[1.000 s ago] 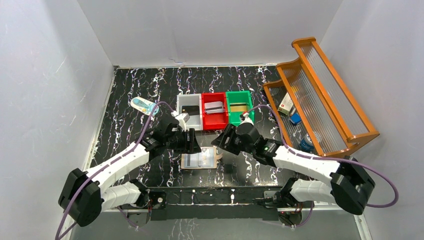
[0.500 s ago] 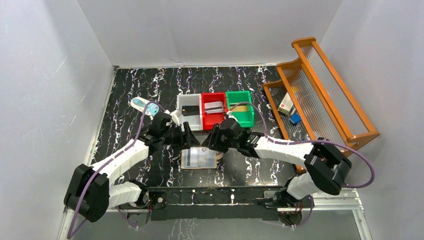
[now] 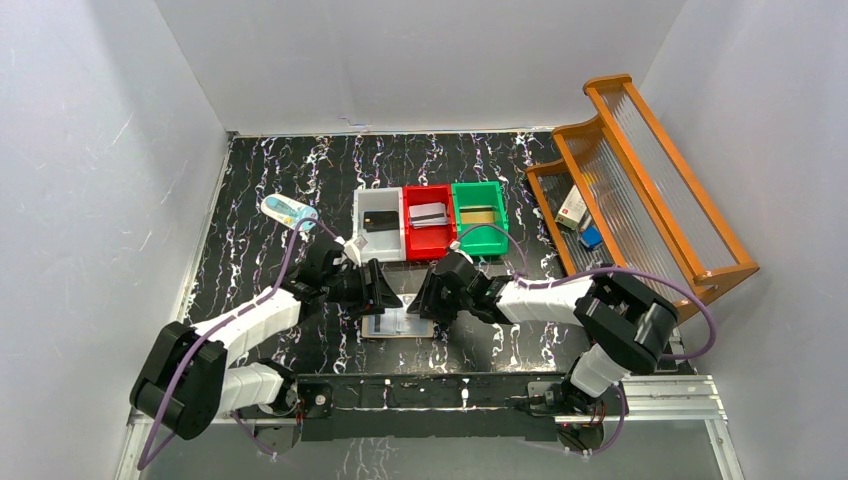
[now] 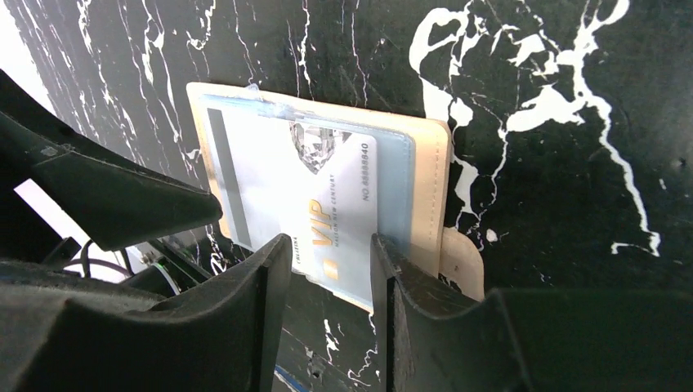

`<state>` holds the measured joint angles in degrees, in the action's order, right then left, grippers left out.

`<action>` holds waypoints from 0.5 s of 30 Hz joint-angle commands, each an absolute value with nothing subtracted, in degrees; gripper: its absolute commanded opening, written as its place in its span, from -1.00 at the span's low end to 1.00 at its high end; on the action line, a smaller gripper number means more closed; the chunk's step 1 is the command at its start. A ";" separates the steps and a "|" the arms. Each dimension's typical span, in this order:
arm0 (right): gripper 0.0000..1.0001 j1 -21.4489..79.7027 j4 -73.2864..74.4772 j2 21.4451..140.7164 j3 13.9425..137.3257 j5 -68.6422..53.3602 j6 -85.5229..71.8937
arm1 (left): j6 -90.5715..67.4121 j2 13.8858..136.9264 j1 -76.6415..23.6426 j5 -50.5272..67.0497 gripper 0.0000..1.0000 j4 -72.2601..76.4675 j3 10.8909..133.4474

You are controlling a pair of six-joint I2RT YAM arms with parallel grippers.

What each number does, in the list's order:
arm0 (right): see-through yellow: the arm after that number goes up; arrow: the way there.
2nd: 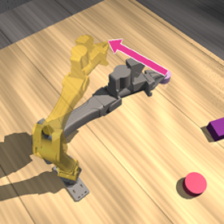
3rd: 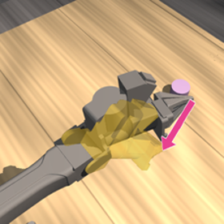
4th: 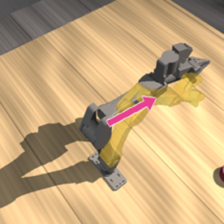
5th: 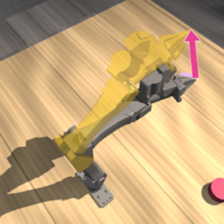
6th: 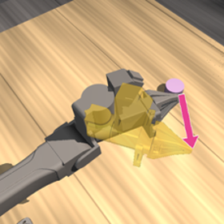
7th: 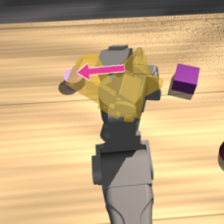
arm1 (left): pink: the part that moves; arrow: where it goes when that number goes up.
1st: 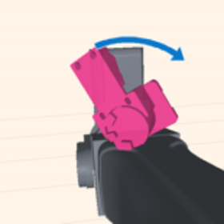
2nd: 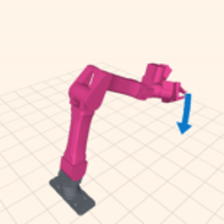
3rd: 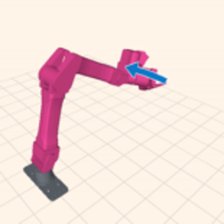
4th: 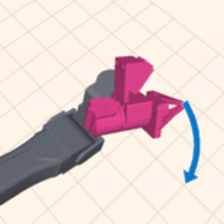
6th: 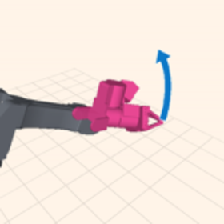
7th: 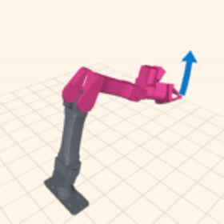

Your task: Take the credit cards out of the card holder

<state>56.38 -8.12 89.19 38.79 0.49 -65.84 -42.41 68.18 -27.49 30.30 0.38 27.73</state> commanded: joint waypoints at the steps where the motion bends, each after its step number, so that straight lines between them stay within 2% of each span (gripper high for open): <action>1: -0.03 56.80 -8.97 90.67 39.59 1.41 -65.95 | -41.65 69.02 -27.25 34.22 0.23 3.35 28.09; 15: -0.09 57.10 -10.11 89.83 33.82 5.08 -70.61 | -38.76 74.01 -27.25 34.06 0.17 4.40 27.50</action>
